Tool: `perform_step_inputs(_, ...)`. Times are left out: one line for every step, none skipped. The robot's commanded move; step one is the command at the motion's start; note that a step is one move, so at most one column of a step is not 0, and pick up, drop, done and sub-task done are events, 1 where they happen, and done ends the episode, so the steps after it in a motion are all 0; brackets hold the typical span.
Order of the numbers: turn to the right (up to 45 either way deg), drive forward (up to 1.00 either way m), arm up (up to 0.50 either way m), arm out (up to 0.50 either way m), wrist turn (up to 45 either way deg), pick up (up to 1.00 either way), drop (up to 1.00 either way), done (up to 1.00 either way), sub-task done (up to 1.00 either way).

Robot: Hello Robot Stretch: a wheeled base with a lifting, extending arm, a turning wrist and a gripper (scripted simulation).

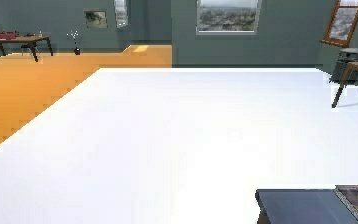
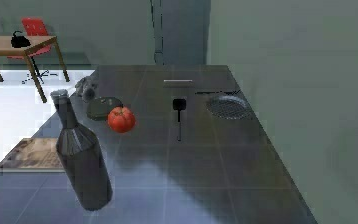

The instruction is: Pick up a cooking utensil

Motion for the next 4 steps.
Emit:
perform_step_inputs(0.0, 0.0, 0.5, 0.0, 0.0, 0.0, 0.0, 0.0, 0.0)
perform_step_inputs(0.0, 0.0, 0.38, 0.0, 0.0, 0.0, 0.0, 0.0, 0.0)
perform_step_inputs(0.0, 0.0, 0.0, 0.3, 0.0, 0.0, 0.0, 0.0, 0.0)
perform_step_inputs(0.0, 0.0, 0.0, 0.0, 45.0, 0.0, 0.0, 0.0, 0.0)
